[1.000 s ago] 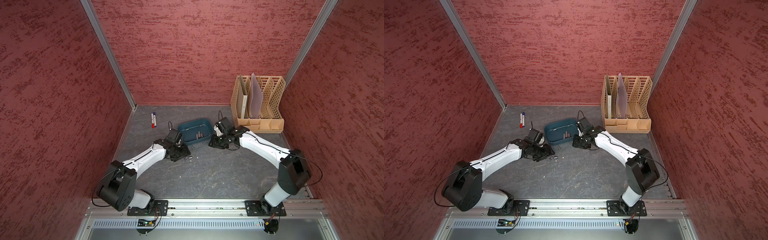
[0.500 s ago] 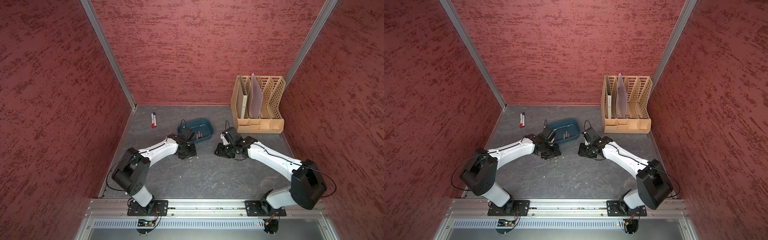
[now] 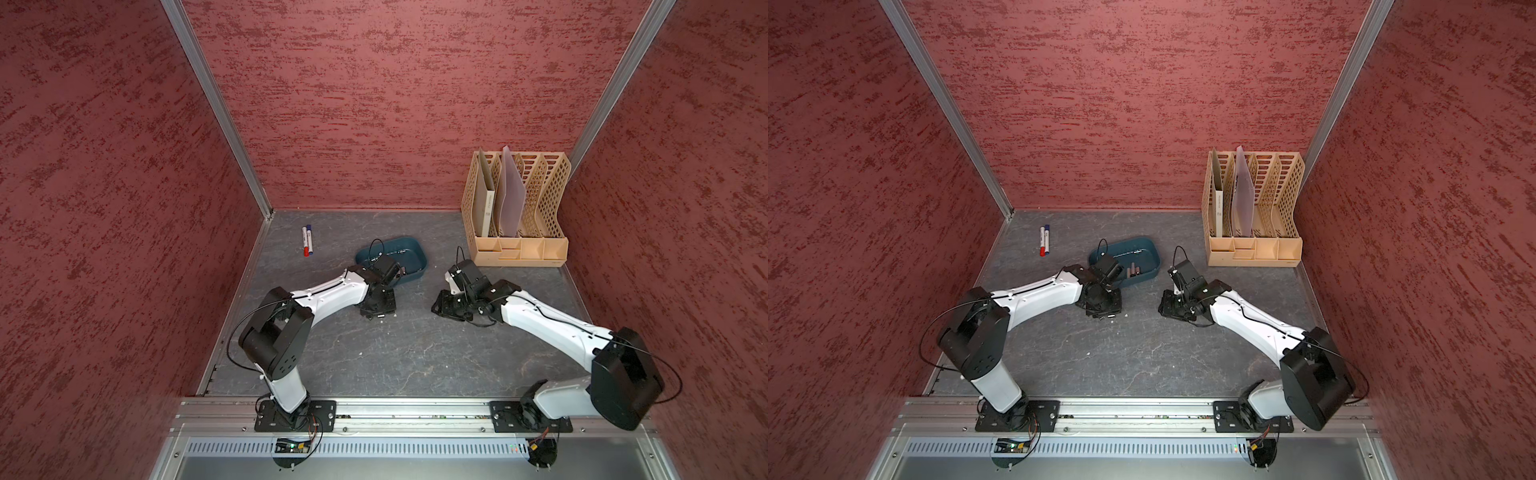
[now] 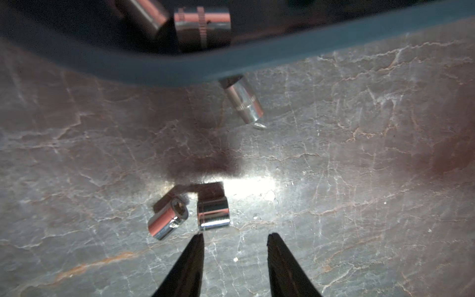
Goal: Put the socket on the desktop into the storage box
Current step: Pick up the socket head at the center of the board.
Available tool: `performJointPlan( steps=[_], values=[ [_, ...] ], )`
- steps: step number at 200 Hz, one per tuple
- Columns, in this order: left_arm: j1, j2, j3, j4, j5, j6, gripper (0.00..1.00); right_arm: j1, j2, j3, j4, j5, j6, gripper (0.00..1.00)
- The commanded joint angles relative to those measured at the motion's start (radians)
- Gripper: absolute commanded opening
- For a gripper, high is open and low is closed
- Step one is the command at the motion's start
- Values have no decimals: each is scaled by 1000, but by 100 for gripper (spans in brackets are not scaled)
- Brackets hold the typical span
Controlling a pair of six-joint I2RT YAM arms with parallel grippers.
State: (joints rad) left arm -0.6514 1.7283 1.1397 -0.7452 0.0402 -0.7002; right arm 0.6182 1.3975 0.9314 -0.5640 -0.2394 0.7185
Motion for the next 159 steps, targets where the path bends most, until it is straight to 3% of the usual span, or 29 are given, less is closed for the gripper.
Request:
performJointPlan(
  steps=[1, 159],
  values=[
    [-11, 20, 26, -38, -57, -3, 45, 6, -14, -9, 30, 2, 10, 36],
    [-17, 94, 45, -11, -47, -2, 43, 6, -2, -6, 30, 4, 15, 36]
  ],
)
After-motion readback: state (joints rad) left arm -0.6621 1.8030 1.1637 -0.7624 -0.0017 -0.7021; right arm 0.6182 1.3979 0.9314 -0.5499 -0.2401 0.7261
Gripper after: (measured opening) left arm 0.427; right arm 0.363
